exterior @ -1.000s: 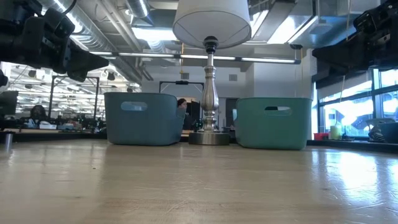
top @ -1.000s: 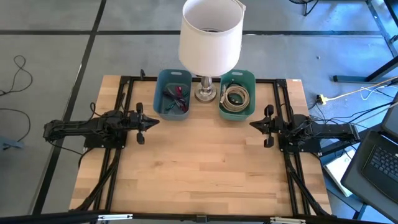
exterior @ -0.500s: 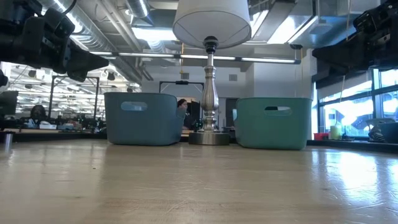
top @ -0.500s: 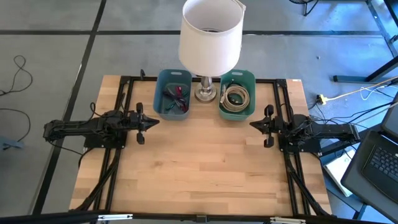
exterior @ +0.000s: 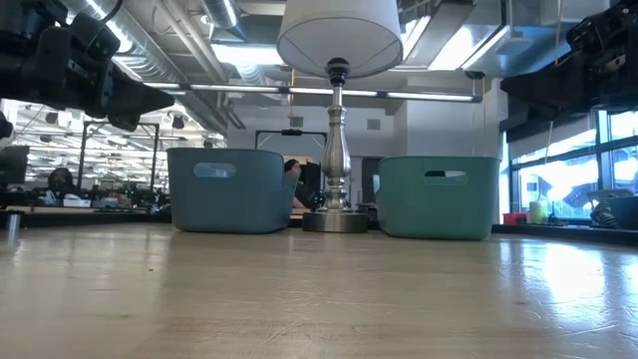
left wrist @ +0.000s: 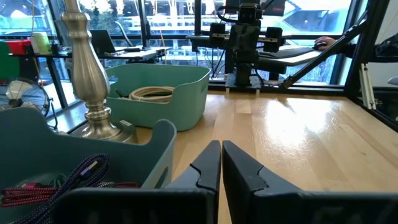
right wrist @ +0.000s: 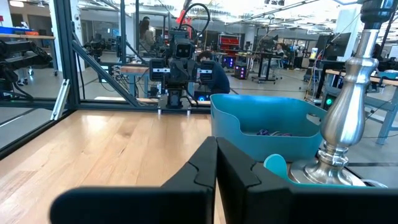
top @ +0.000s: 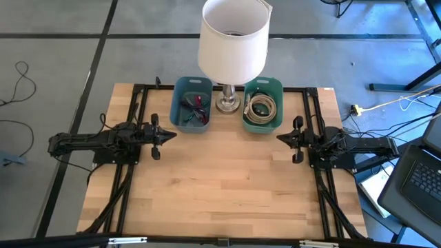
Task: Pick & Place USB Port
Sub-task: Return to Home Position
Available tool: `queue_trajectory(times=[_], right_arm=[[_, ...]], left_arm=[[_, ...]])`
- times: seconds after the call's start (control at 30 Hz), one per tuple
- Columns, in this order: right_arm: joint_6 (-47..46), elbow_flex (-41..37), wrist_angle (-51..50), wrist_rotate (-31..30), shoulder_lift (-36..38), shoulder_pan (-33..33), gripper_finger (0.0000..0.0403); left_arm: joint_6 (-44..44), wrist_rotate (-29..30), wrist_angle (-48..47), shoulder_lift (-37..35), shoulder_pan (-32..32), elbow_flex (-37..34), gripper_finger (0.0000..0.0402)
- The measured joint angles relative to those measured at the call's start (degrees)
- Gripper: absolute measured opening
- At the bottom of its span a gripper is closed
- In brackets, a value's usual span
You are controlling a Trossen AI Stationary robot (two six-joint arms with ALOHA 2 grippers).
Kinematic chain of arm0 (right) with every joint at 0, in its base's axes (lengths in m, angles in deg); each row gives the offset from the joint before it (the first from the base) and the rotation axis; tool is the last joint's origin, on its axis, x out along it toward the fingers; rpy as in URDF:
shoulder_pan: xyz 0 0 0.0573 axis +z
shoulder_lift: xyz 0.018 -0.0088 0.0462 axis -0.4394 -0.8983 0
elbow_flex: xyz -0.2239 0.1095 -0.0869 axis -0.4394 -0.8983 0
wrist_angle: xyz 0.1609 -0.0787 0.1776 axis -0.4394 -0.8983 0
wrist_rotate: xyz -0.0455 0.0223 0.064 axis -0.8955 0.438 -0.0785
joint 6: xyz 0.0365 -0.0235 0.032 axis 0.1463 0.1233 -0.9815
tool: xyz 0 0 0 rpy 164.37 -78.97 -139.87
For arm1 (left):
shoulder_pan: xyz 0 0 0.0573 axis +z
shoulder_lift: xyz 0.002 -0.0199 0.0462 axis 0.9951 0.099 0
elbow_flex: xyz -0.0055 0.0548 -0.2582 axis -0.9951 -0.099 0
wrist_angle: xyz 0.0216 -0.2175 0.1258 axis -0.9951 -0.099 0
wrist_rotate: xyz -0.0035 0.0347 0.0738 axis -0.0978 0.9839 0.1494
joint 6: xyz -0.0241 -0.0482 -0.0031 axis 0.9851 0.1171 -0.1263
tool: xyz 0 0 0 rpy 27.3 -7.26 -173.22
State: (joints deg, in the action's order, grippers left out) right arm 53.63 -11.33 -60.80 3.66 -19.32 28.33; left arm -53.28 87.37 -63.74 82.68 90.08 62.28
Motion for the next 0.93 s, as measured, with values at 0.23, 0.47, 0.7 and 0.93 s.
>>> queue_trajectory(times=[0.23, 0.47, 0.7, 0.93], right_arm=[[0.0, 0.0, 0.0, 0.0, 0.0, 0.0, 0.001], [0.0, 0.0, 0.0, 0.0, 0.0, 0.0, 0.001], [0.0, 0.0, 0.0, 0.0, 0.0, 0.0, 0.001], [0.0, 0.0, 0.0, 0.0, 0.0, 0.0, 0.001]], left_arm=[[0.0, 0.0, 0.0, 0.0, 0.0, 0.0, 0.0013], [0.0, 0.0, 0.0, 0.0, 0.0, 0.0, 0.0008], [0.0, 0.0, 0.0, 0.0, 0.0, 0.0, 0.0013], [0.0, 0.0, 0.0, 0.0, 0.0, 0.0, 0.0006]])
